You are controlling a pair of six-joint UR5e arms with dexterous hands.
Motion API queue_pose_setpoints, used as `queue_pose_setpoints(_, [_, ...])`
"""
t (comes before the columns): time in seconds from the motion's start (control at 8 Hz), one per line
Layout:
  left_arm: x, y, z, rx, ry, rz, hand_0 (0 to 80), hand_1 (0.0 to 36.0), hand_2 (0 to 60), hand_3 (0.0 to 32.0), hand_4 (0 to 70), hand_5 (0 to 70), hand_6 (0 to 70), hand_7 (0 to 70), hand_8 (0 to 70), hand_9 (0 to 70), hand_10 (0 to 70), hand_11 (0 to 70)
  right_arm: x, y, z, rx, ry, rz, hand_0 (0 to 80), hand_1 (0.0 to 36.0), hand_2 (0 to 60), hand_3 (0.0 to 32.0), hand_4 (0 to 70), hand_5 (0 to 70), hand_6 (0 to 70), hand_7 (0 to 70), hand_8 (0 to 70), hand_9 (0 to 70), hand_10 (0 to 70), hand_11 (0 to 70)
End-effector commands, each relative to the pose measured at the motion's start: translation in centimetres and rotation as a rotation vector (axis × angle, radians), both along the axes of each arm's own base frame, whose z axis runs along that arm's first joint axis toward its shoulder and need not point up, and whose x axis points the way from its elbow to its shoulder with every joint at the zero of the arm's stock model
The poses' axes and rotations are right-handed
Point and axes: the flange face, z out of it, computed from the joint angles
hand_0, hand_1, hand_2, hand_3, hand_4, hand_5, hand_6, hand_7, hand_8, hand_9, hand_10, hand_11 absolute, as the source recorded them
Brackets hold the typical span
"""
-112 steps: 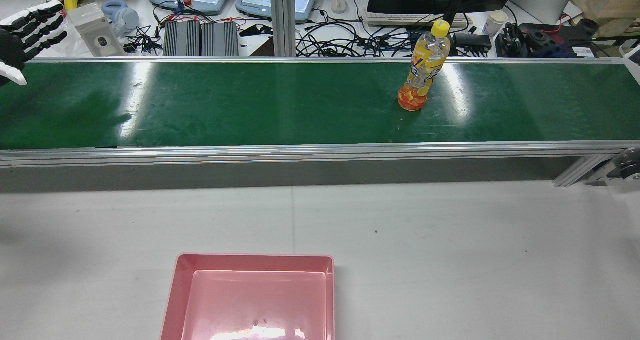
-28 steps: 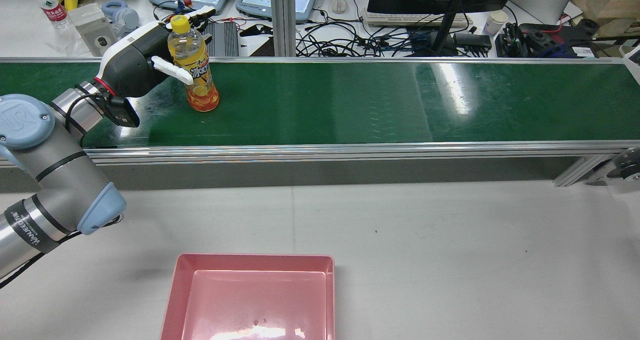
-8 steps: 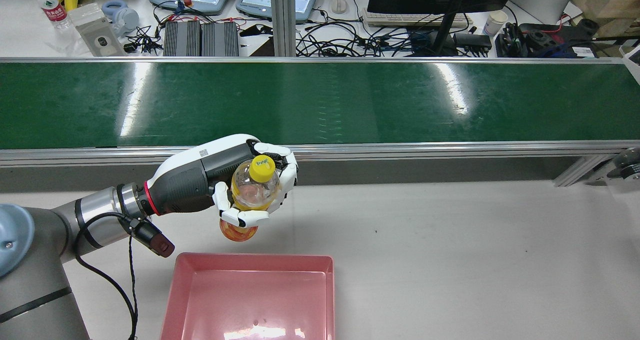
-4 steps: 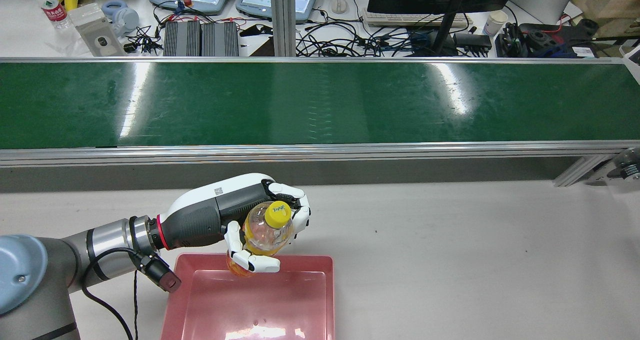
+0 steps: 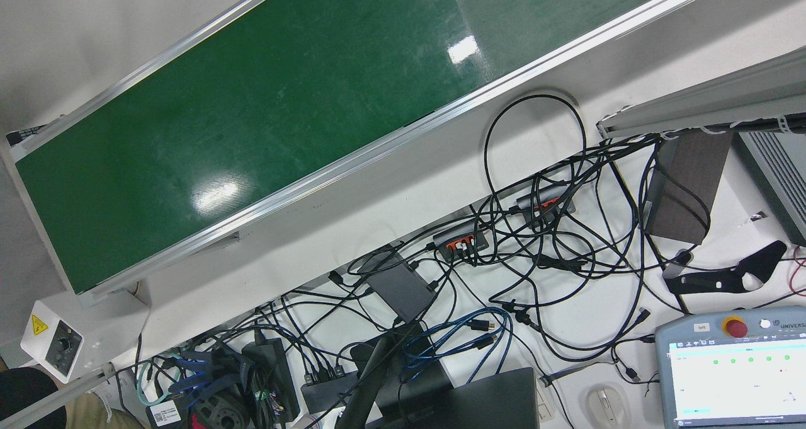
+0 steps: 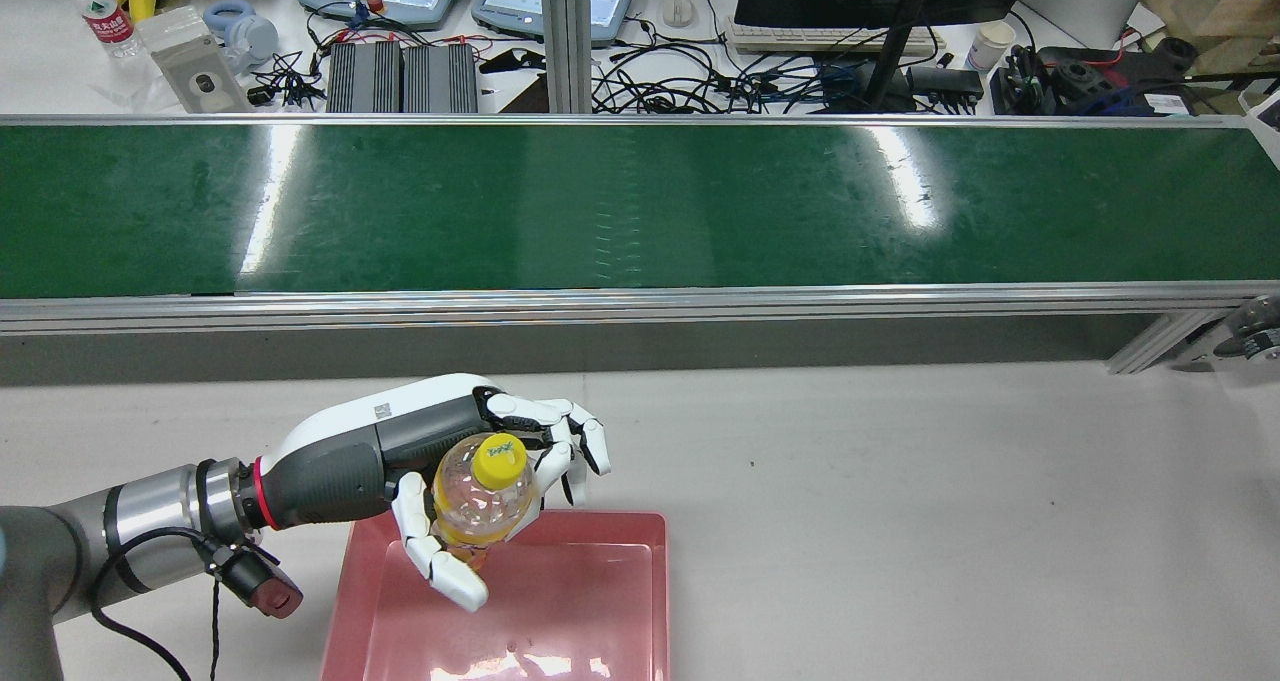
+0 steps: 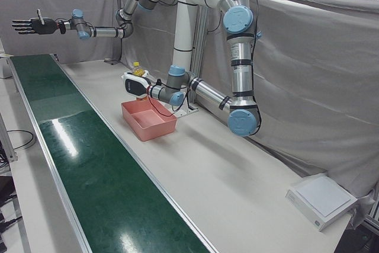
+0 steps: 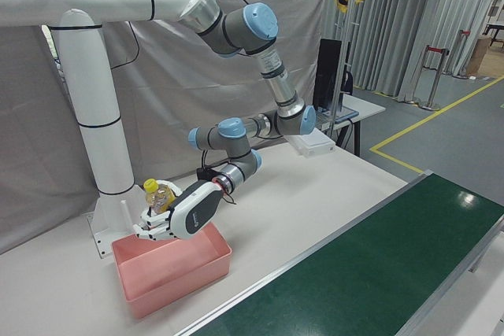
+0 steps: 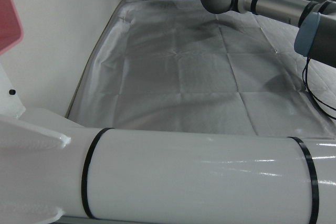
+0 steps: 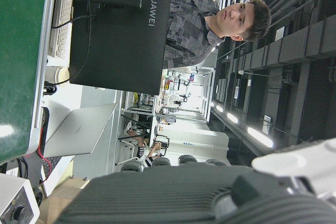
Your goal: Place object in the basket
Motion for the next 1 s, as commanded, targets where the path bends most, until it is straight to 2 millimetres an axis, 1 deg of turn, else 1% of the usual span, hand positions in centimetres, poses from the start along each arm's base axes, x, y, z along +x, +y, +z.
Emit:
queue_pose_setpoints(0.0, [-3.53, 2.03, 2.38, 0.004, 0.009, -0.003, 52.9, 6.4, 0.0, 2.6, 9.7, 11.3, 0.0, 4.1, 3.5, 3.3, 8.0, 12.9, 0.00, -0.08, -0.07, 0.001, 0.000, 0.000, 0.0, 0.0, 0.0, 0.0, 0.0, 0.0, 0.0, 0.0, 0.0, 0.0, 0.0, 0.0])
queue_pose_setpoints(0.12, [-3.54, 2.02, 2.38, 0.009, 0.007, -0.009, 53.7, 8.6, 0.0, 4.0, 8.9, 6.4, 0.0, 3.0, 1.9, 1.0, 4.3, 7.7, 0.00, -0.08, -0.07, 0.002, 0.000, 0.000, 0.0, 0.0, 0.0, 0.0, 0.0, 0.0, 0.0, 0.0, 0.0, 0.0, 0.0, 0.0])
queue_pose_setpoints(0.25, [-3.51, 2.08, 2.25, 0.014, 0.007, -0.011, 55.3, 10.4, 0.0, 5.4, 7.8, 5.2, 0.0, 2.5, 1.7, 0.9, 2.9, 5.9, 0.00, 0.00, 0.00, 0.000, 0.000, 0.000, 0.0, 0.0, 0.0, 0.0, 0.0, 0.0, 0.0, 0.0, 0.0, 0.0, 0.0, 0.0])
queue_pose_setpoints(0.38, [-3.44, 2.13, 2.18, 0.015, 0.009, -0.010, 56.3, 10.6, 0.0, 4.8, 7.8, 5.2, 0.0, 2.4, 1.6, 0.8, 2.9, 6.0, 0.00, 0.00, 0.00, 0.000, 0.000, 0.000, 0.0, 0.0, 0.0, 0.0, 0.0, 0.0, 0.0, 0.0, 0.0, 0.0, 0.0, 0.0])
queue_pose_setpoints(0.5, [-3.48, 2.07, 2.11, 0.016, 0.010, -0.011, 56.7, 9.9, 0.0, 5.0, 7.6, 5.1, 0.0, 2.1, 1.3, 0.6, 2.7, 5.8, 0.00, 0.00, 0.00, 0.000, 0.000, 0.000, 0.0, 0.0, 0.0, 0.0, 0.0, 0.0, 0.0, 0.0, 0.0, 0.0, 0.0, 0.0])
queue_pose_setpoints(0.62, [-3.37, 2.09, 2.10, 0.016, 0.010, -0.010, 56.6, 8.5, 0.0, 5.2, 7.5, 5.0, 0.0, 1.7, 1.0, 0.2, 2.3, 5.0, 0.00, 0.00, 0.00, 0.000, 0.000, 0.000, 0.0, 0.0, 0.0, 0.0, 0.0, 0.0, 0.0, 0.0, 0.0, 0.0, 0.0, 0.0])
queue_pose_setpoints(0.75, [-3.37, 2.09, 2.10, 0.016, 0.010, -0.010, 56.8, 7.9, 0.0, 5.0, 7.4, 5.3, 0.0, 1.6, 1.0, 0.2, 2.2, 4.9, 0.00, 0.00, 0.00, 0.000, 0.000, 0.000, 0.0, 0.0, 0.0, 0.0, 0.0, 0.0, 0.0, 0.0, 0.0, 0.0, 0.0, 0.0])
queue_pose_setpoints(0.88, [-3.37, 2.09, 2.10, 0.016, 0.010, -0.010, 56.5, 8.1, 0.0, 4.8, 7.3, 5.9, 0.0, 1.4, 1.1, 0.3, 2.3, 5.1, 0.00, 0.00, 0.00, 0.000, 0.000, 0.000, 0.0, 0.0, 0.0, 0.0, 0.0, 0.0, 0.0, 0.0, 0.0, 0.0, 0.0, 0.0])
